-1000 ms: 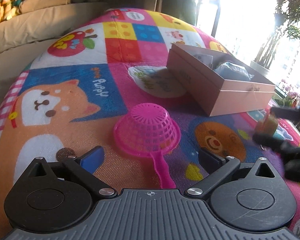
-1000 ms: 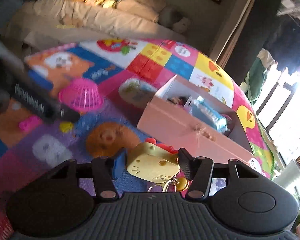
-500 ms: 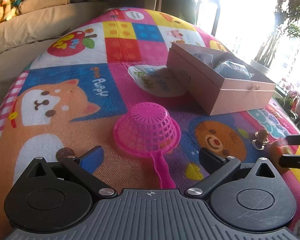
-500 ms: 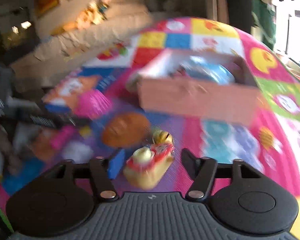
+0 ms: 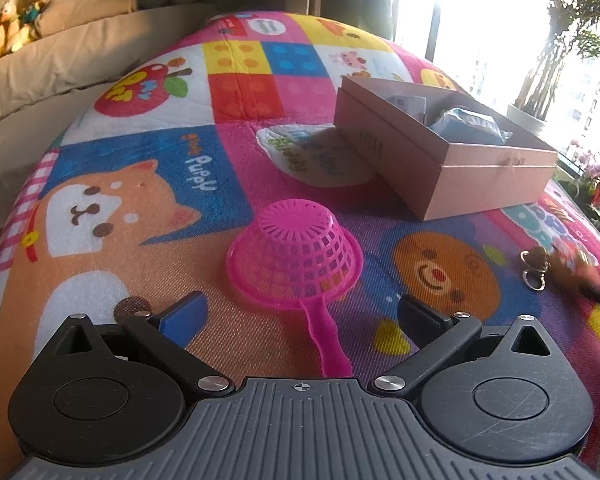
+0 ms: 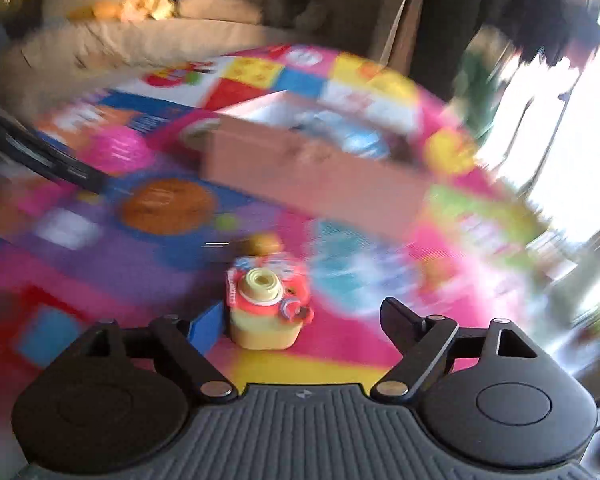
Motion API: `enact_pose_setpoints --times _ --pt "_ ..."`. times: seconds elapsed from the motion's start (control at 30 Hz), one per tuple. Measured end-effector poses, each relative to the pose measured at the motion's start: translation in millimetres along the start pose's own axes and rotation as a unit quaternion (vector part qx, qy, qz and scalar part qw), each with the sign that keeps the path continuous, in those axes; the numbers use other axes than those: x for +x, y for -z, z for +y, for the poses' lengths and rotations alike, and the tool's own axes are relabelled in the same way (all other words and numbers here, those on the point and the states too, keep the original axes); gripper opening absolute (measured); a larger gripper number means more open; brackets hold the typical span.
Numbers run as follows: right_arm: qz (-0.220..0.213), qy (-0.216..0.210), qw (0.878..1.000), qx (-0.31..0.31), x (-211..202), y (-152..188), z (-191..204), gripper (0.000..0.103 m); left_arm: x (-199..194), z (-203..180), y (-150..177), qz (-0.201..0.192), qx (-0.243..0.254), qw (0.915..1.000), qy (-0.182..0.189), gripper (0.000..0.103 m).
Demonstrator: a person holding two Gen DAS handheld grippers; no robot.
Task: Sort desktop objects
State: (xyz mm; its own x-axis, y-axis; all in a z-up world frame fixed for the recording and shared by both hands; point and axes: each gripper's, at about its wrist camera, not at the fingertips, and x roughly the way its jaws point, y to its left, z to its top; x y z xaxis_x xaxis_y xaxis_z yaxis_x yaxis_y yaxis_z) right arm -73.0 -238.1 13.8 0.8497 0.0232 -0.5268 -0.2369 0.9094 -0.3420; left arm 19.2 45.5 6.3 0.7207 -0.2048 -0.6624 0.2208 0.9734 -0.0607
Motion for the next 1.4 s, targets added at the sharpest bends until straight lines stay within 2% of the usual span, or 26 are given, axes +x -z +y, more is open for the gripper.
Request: enact_pose_setpoints --times 0.07,0.1,0.13,0.2,0.27,0.3,0.4,0.43,0.57,0.7,0.77,0.8,0.83,0.87,0.9,0.97,1.07,1.23,1.3,1.4 --pt "-0.017 0.089 0.994 -0.055 6.2 6.2 3.3 0.083 -0.1 -0.2 0.3 0.000 0.001 1.0000 0.000 0.103" --pt "-0.013 0.106 0.993 -0.057 8.6 8.1 0.4 0.083 -0.1 -0.2 0.4 0.000 0.001 1.0000 0.000 0.103" --pt "-0.007 0.101 0.994 -0.039 8.9 7.1 -4.5 0.083 0.0 -0.2 0.4 0.000 0.001 1.0000 0.000 0.103" --pt "0.008 0.041 0.998 0.054 7.5 0.4 -21.4 0.083 0.2 -0.5 0.4 0.000 0.002 1.0000 0.000 0.103" --pt "0.014 -0.018 0.993 0.119 9.2 -5.1 -32.2 0.083 0.1 -0.5 0.5 0.000 0.001 1.0000 0.000 0.103" --pt "0.015 -0.032 0.990 0.135 13.2 -8.4 -34.3 0.083 0.1 -0.6 0.5 0.000 0.001 1.0000 0.000 0.103" --pt "0.012 -0.032 0.991 0.132 28.2 -15.5 -36.3 0.083 -0.2 -0.2 0.7 -0.001 -0.001 1.0000 0.002 0.103" --pt "0.013 -0.043 0.991 0.130 32.1 -16.4 -39.0 0.083 -0.1 0.0 0.2 -0.001 -0.001 1.0000 0.003 0.103" --pt "0.023 -0.132 0.984 0.117 44.3 -16.9 -53.7 0.083 2.9 -0.9 -6.9 0.006 0.011 0.9999 0.002 0.103" --pt "0.019 -0.162 0.985 0.063 55.5 -18.8 -61.2 0.083 13.5 -6.0 -21.8 0.015 0.042 0.9990 -0.011 0.103" --pt "0.026 -0.181 0.981 0.065 61.6 -19.6 -66.8 0.083 22.6 -7.6 -27.9 0.022 0.046 0.9986 -0.016 0.103" --pt "0.033 -0.190 0.978 0.073 64.9 -20.1 -69.7 0.079 26.9 -7.7 -30.1 0.025 0.046 0.9984 -0.023 0.103" --pt "0.043 -0.192 0.977 0.081 68.4 -20.4 -70.0 0.078 30.8 -7.1 -31.8 0.027 0.042 0.9983 -0.029 0.103" --pt "0.041 -0.185 0.979 0.079 67.2 -21.3 -68.2 0.068 32.7 -6.0 -32.8 0.028 0.035 0.9985 -0.030 0.103" --pt "0.041 -0.185 0.979 0.074 64.4 -22.5 -64.5 0.063 33.7 -4.8 -32.9 0.028 0.029 0.9988 -0.029 0.103" --pt "0.044 -0.185 0.979 0.074 58.1 -22.4 -58.7 0.063 33.5 -4.6 -31.9 0.027 0.025 0.9989 -0.029 0.101" --pt "0.043 -0.192 0.979 0.055 40.7 -20.8 -44.5 0.063 27.1 -9.8 -29.4 0.019 0.039 0.9989 -0.019 0.088" --pt "0.027 -0.197 0.979 0.040 10.2 -36.9 -34.9 0.063 12.5 -20.3 -29.9 0.010 0.057 0.9981 -0.020 0.087" --pt "0.004 -0.193 0.980 0.045 -4.7 -52.0 -42.0 0.063 -5.4 -25.8 -44.3 -0.007 0.058 0.9983 -0.001 0.087" --pt "-0.038 -0.188 0.978 0.085 -24.9 -86.2 -70.0 0.063 -39.1 -39.1 -85.7 -0.067 0.072 0.9947 0.029 0.088"
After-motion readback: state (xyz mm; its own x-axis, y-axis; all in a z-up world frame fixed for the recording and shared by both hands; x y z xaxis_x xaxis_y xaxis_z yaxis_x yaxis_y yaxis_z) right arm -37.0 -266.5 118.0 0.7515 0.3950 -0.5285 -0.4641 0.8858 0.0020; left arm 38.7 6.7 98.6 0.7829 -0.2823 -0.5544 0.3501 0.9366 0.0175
